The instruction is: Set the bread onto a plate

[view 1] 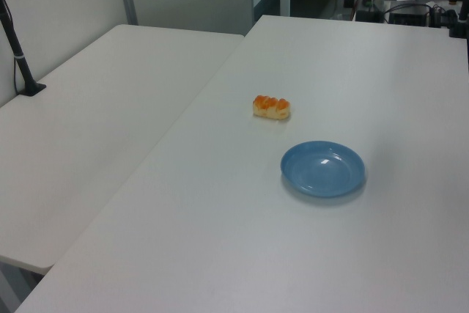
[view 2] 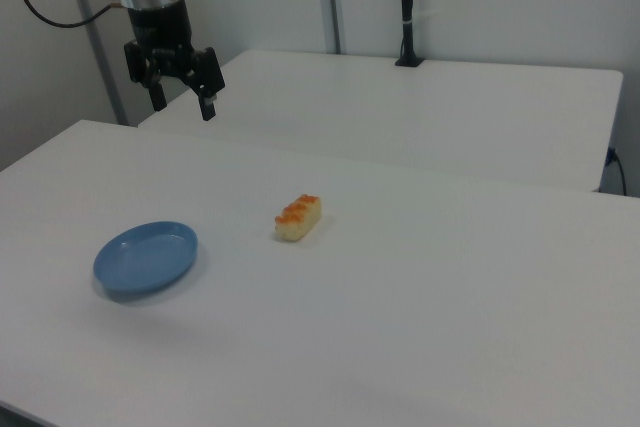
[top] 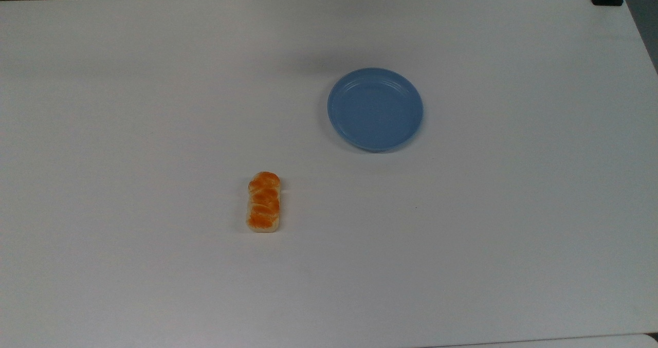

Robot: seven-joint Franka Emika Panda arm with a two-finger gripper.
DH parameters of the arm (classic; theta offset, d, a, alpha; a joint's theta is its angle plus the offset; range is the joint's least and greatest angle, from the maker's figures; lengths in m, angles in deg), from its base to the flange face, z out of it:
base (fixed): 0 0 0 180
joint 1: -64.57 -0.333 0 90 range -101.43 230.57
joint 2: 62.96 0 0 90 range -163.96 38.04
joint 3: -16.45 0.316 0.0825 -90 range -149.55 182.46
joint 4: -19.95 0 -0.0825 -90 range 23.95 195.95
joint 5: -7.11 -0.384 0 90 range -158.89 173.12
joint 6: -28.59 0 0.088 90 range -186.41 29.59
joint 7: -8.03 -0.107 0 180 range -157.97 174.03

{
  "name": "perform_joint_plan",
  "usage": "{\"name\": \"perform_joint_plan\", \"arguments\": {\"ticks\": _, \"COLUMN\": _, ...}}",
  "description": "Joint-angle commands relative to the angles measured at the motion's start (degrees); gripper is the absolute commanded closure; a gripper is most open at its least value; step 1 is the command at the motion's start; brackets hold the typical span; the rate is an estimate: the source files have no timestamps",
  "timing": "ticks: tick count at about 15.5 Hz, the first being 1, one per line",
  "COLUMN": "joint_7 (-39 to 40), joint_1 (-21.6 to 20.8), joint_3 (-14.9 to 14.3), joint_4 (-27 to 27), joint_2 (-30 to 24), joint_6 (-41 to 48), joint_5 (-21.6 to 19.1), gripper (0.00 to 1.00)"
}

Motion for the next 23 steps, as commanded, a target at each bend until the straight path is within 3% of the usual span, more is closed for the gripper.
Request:
{"name": "perform_joint_plan", "arguments": {"ticks": 1, "joint_7": -0.13, "joint_1": -0.7, "joint_3": -0.52, "joint_4": 1.45, "joint_2": -0.84, "joint_6": -1.58, "joint_5": 0.36, "gripper": 0.0}}
{"name": "perform_joint_plan", "arguments": {"ticks": 10, "joint_7": -2.15, "joint_1": -0.61, "joint_3": -1.05, "joint_4": 0.92, "joint_2": 2.41, "joint_6": -10.45, "joint_5": 0.53, "gripper": 0.0}}
{"name": "perform_joint_plan", "arguments": {"ticks": 13, "joint_7": -4.08, "joint_1": -0.61, "joint_3": -1.05, "joint_4": -0.3, "joint_2": 7.32, "joint_6": -14.49, "joint_5": 0.88, "gripper": 0.0}}
{"name": "perform_joint_plan", "arguments": {"ticks": 16, "joint_7": -5.4, "joint_1": -0.61, "joint_3": -0.96, "joint_4": -5.39, "joint_2": 15.14, "joint_6": -15.29, "joint_5": 1.15, "gripper": 0.01}}
{"name": "perform_joint_plan", "arguments": {"ticks": 23, "joint_7": -6.81, "joint_1": -1.93, "joint_3": -0.87, "joint_4": -5.93, "joint_2": 21.03, "joint_6": -16.51, "joint_5": 1.24, "gripper": 0.02}}
